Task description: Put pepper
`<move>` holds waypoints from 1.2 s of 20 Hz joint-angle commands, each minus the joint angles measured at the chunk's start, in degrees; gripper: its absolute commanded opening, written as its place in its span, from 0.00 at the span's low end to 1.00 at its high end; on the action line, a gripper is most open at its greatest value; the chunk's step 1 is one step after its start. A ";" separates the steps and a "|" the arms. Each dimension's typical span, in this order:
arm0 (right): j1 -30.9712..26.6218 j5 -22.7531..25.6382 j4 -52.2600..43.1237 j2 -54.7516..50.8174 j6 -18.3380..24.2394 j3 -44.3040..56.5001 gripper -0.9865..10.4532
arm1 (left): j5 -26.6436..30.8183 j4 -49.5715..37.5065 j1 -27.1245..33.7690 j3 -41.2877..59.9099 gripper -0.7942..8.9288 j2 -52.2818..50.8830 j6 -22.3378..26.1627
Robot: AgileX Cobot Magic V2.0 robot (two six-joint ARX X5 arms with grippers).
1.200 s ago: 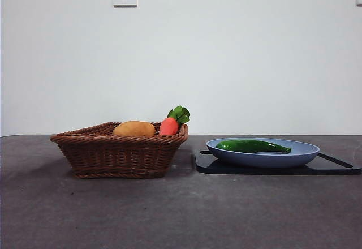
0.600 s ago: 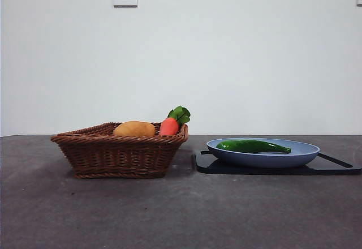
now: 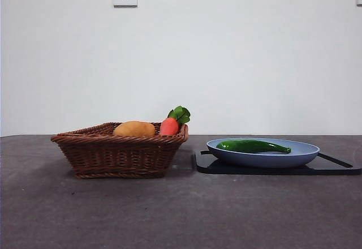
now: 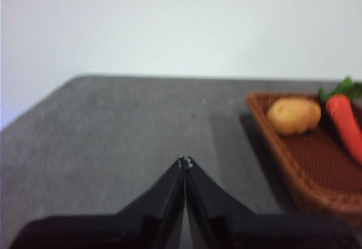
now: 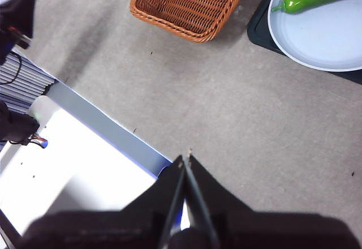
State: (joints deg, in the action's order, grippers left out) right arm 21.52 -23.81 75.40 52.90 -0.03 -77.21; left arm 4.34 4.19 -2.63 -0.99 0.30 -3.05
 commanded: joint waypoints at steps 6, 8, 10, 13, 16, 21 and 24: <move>0.31 0.11 -0.31 0.39 -0.09 -0.96 0.10 | -0.44 5.64 0.20 0.61 0.09 -0.22 -0.35; 0.31 0.13 -0.33 0.39 -0.09 -0.96 0.10 | -0.07 5.53 0.20 0.61 0.09 -0.22 -0.35; 0.31 0.13 -0.33 0.39 -0.09 -0.96 0.10 | -0.11 4.90 0.20 0.61 0.09 -0.22 -0.35; 0.31 0.11 -0.33 0.39 -0.09 -0.96 0.10 | -0.09 4.35 0.20 0.61 0.09 -0.22 -0.35; 0.31 0.11 -0.33 0.39 -0.09 -0.96 0.10 | -0.09 4.39 0.20 0.61 0.09 -0.22 -0.35; 0.24 0.37 -0.68 0.35 2.03 -0.96 0.10 | -0.09 4.39 0.20 0.61 0.09 -0.22 -0.35; -4.17 1.25 -8.74 -3.54 7.21 0.46 0.10 | -0.09 4.39 0.20 0.61 0.09 -0.22 -0.35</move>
State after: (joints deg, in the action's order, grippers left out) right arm 17.32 -22.72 67.53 49.71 4.89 -76.09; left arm 4.12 9.15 -2.63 -0.99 0.30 -3.07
